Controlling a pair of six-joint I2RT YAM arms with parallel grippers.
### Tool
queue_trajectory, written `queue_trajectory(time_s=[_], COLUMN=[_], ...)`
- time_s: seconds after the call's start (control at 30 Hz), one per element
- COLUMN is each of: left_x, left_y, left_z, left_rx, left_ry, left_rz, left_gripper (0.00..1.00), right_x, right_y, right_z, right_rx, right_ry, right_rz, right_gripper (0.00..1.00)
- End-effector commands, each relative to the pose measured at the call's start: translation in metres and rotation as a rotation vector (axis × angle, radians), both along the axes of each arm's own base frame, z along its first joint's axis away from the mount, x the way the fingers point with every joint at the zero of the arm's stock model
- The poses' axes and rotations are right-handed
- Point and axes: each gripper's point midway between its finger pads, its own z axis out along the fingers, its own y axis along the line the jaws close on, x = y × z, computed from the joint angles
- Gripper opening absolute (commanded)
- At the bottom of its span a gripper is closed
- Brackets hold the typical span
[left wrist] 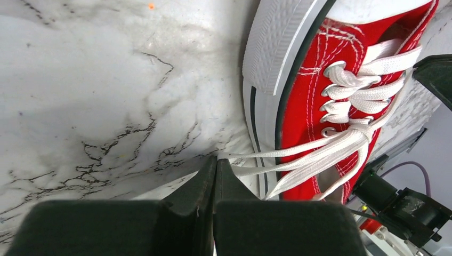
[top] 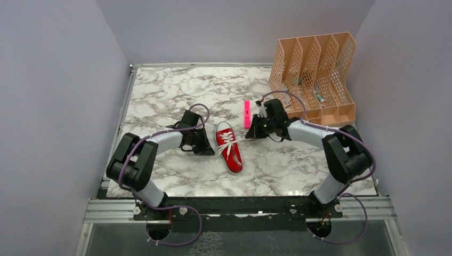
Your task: Tie the shoes
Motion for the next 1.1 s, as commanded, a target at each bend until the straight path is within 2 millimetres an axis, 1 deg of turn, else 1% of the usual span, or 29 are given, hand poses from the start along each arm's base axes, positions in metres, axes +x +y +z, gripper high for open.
queue_trajectory(time_s=[0.0,0.07,0.17,0.27,0.33,0.37,0.4,0.43,0.47,0.5,0.53,0.57,0.6,0.63,0.67,0.77,0.83,0.87,0.9,0.97,1.07], left_x=[-0.048,-0.049,-0.050,-0.046,-0.038,-0.034,-0.027,-0.020,-0.013,-0.006,0.000,0.007,0.013,0.017,0.023,0.037,0.048,0.054,0.059,0.068,0.074], left_y=[0.058,0.060,0.064,0.065,0.059,0.056,0.055,0.054,0.054,0.055,0.054,0.053,0.052,0.053,0.053,0.056,0.055,0.055,0.056,0.057,0.058], left_z=[-0.048,-0.049,-0.049,-0.045,-0.038,-0.032,-0.023,-0.014,-0.003,0.010,0.024,0.039,0.053,0.068,0.084,0.132,0.172,0.196,0.220,0.270,0.353], left_rx=[0.297,0.307,0.323,0.328,0.298,0.287,0.282,0.279,0.281,0.282,0.276,0.258,0.242,0.229,0.214,0.185,0.155,0.139,0.125,0.100,0.033], left_ry=[0.171,0.173,0.171,0.153,0.126,0.109,0.084,0.054,0.027,-0.005,-0.037,-0.077,-0.117,-0.155,-0.198,-0.320,-0.431,-0.489,-0.546,-0.647,-0.790], left_rz=[0.060,0.069,0.083,0.088,0.065,0.064,0.074,0.087,0.103,0.123,0.143,0.163,0.184,0.207,0.223,0.261,0.270,0.276,0.284,0.305,0.346], left_gripper=[0.00,0.00,0.00,0.00,0.00,0.06,0.22,0.45,0.69,0.88,0.97,0.98,0.98,0.98,0.98,0.98,0.98,0.98,0.98,0.98,0.98], right_x=[0.015,0.013,0.015,0.015,0.017,0.015,0.016,0.012,0.012,0.012,0.011,0.008,0.004,0.000,-0.006,-0.026,-0.038,-0.043,-0.046,-0.055,-0.071], right_y=[-0.024,-0.026,-0.026,-0.028,-0.021,-0.013,-0.008,-0.005,-0.005,-0.008,-0.013,-0.019,-0.024,-0.029,-0.035,-0.052,-0.068,-0.076,-0.085,-0.100,-0.114], right_z=[-0.008,-0.013,-0.014,-0.017,-0.007,0.001,0.011,0.018,0.028,0.039,0.050,0.063,0.074,0.085,0.095,0.116,0.133,0.144,0.158,0.193,0.262], right_rx=[-0.033,-0.038,-0.027,-0.043,-0.020,0.009,0.023,0.014,-0.011,-0.047,-0.073,-0.080,-0.082,-0.086,-0.094,-0.146,-0.184,-0.198,-0.205,-0.199,-0.144], right_ry=[-0.027,-0.022,-0.036,-0.050,-0.096,-0.110,-0.114,-0.085,-0.082,-0.092,-0.106,-0.127,-0.139,-0.149,-0.149,-0.147,-0.177,-0.203,-0.250,-0.344,-0.493], right_rz=[-0.099,-0.104,-0.111,-0.104,-0.036,0.019,0.054,0.074,0.075,0.053,0.025,0.004,-0.013,-0.034,-0.042,-0.023,-0.040,-0.060,-0.079,-0.121,-0.158], right_gripper=[0.00,0.00,0.00,0.00,0.00,0.00,0.00,0.08,0.23,0.38,0.50,0.64,0.92,0.99,0.99,1.00,1.00,1.00,1.00,1.00,1.00])
